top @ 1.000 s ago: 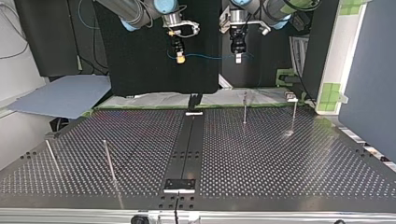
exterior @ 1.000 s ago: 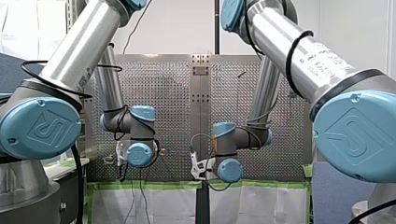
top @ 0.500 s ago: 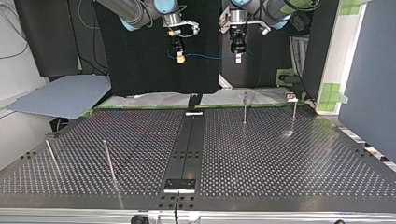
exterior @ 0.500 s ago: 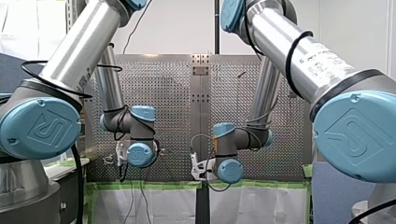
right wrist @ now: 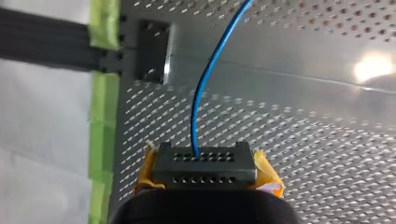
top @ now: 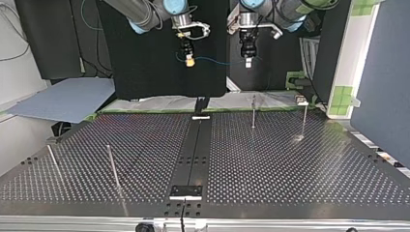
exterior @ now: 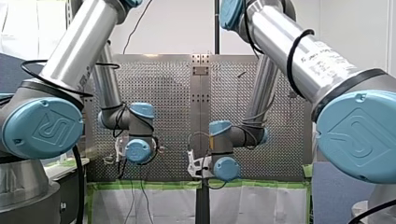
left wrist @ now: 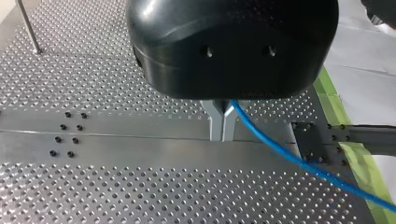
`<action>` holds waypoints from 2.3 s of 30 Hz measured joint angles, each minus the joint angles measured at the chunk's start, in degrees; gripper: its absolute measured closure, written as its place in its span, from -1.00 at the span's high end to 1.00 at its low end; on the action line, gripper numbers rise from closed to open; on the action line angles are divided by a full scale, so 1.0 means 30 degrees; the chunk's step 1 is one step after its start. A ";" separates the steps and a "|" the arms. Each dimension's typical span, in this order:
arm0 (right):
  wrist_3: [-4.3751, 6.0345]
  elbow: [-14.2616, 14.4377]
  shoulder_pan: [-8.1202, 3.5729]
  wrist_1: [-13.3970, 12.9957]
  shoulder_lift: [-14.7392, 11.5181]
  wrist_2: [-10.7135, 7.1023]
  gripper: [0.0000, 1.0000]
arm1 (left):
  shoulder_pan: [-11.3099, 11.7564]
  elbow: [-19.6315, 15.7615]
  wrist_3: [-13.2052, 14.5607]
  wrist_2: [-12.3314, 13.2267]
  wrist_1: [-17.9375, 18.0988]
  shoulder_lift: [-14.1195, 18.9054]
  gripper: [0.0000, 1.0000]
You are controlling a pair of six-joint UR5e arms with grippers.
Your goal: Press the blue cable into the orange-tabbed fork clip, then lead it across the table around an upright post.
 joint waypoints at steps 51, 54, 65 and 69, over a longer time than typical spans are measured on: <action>0.2673 -0.4359 -0.2085 0.1965 0.0820 -0.2414 -1.00 | 0.2743 0.1005 -0.2977 0.0646 0.1559 -0.2363 -0.96; 0.2704 -0.4700 -0.2211 0.2041 0.1321 -0.2476 -1.00 | 0.3009 0.1239 -0.2891 0.0824 0.1489 -0.2586 -0.96; 0.2728 -0.6629 -0.2580 0.3497 0.3052 -0.2519 -1.00 | 0.3931 0.2312 -0.2986 0.2178 0.0659 -0.2842 -0.96; 0.2720 -0.7020 -0.2639 0.3604 0.3128 -0.2551 -1.00 | 0.4174 0.2675 -0.3436 0.2302 0.0651 -0.3361 -0.96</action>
